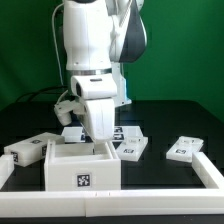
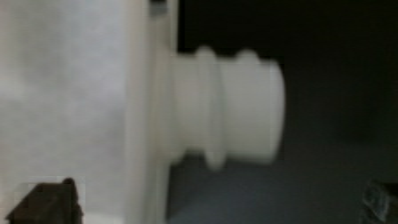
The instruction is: Assemble cabinet
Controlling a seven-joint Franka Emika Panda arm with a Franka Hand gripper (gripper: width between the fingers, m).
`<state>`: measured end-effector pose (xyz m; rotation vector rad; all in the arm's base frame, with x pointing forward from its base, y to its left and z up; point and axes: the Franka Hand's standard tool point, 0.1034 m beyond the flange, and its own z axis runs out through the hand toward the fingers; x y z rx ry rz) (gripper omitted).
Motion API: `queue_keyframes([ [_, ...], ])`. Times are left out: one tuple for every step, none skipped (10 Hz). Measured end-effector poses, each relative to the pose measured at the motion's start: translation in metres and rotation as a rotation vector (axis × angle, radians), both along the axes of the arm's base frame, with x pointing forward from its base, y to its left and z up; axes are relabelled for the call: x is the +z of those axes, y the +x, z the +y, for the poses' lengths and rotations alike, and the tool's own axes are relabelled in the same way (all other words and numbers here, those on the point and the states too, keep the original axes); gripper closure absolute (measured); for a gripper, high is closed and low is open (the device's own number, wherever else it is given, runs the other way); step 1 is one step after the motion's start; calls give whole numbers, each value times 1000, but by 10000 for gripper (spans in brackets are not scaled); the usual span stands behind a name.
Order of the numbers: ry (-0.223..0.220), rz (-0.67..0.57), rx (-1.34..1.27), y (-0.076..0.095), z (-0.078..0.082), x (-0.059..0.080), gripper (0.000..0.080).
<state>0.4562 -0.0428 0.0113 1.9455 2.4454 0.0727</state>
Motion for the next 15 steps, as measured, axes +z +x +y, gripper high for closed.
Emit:
queue_keyframes([
  [0,1,-2,0,0,0,2],
  [-1,0,-7,1,0,0,2],
  [0,2,-7,0,0,-1,131],
  [0,2,-7,0,0,-1,270],
  [0,2,-8,0,0,-1,406],
  [0,2,-10,0,-1,-1,406],
  [0,3,-8,-1,0,-1,587],
  [0,3,-8,-1,0,-1,724],
  [0,5,-16,-1,-1,-1,724],
  [-1,5,-18,-1,-1,-1,761],
  [-1,5,-21,-1,-1,-1,761],
  [-1,5,-22,-1,-2,-1,762],
  [-1,5,-22,-1,-2,-1,762],
  [-1,5,-22,-1,-2,-1,762],
  [0,5,-34,-1,0,-1,762],
])
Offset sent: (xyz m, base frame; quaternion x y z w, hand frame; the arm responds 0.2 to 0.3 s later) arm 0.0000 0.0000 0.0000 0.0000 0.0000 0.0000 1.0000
